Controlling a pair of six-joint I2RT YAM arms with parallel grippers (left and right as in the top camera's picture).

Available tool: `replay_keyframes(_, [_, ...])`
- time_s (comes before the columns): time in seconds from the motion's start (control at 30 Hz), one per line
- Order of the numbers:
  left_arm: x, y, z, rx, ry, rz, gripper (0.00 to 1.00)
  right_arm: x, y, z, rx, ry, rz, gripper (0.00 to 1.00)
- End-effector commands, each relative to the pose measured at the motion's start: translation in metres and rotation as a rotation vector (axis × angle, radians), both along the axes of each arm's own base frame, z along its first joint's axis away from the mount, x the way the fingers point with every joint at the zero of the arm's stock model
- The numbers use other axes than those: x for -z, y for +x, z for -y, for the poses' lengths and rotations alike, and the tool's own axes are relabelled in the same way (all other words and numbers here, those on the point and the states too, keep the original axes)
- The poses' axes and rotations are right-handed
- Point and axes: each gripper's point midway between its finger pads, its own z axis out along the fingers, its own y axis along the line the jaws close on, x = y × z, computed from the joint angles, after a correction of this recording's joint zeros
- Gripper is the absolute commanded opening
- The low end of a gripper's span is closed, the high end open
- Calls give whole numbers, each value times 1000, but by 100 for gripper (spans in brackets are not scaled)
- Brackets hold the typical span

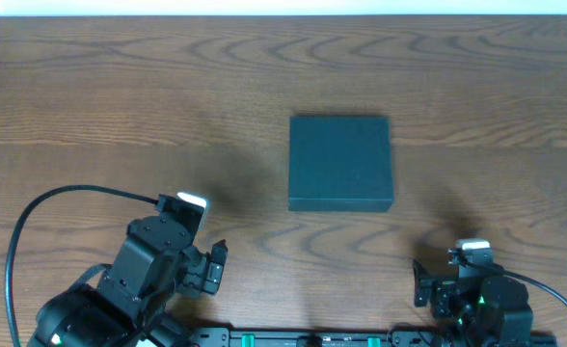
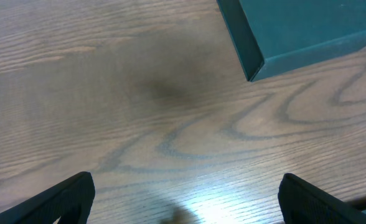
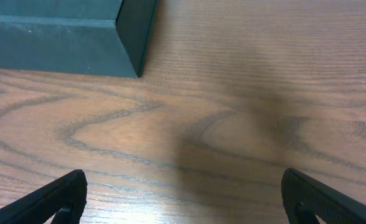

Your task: Pack container

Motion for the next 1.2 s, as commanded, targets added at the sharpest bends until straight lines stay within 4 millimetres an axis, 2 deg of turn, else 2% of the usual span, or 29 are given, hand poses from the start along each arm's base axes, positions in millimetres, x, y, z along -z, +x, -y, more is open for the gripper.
replay_keyframes(0.0, [1,0,-1,-5,-1,-2,95,3,-1,1,-1,-5,-2,99])
replay_keyframes(0.6, [0,1,-3,-16,10,5,96,3,-1,1,-1,-5,-2,99])
replay_keyframes(0.87, [-12,22,-17,-46,24,104,95,3,-1,1,-1,-5,-2,99])
replay_keyframes(0.97, [-6,23,-13,44,12,157,95,3,-1,1,-1,-5,-2,99])
replay_keyframes(1.17, [24,21,-31,-55,-34,258,95,3,-1,1,-1,-5,-2,99])
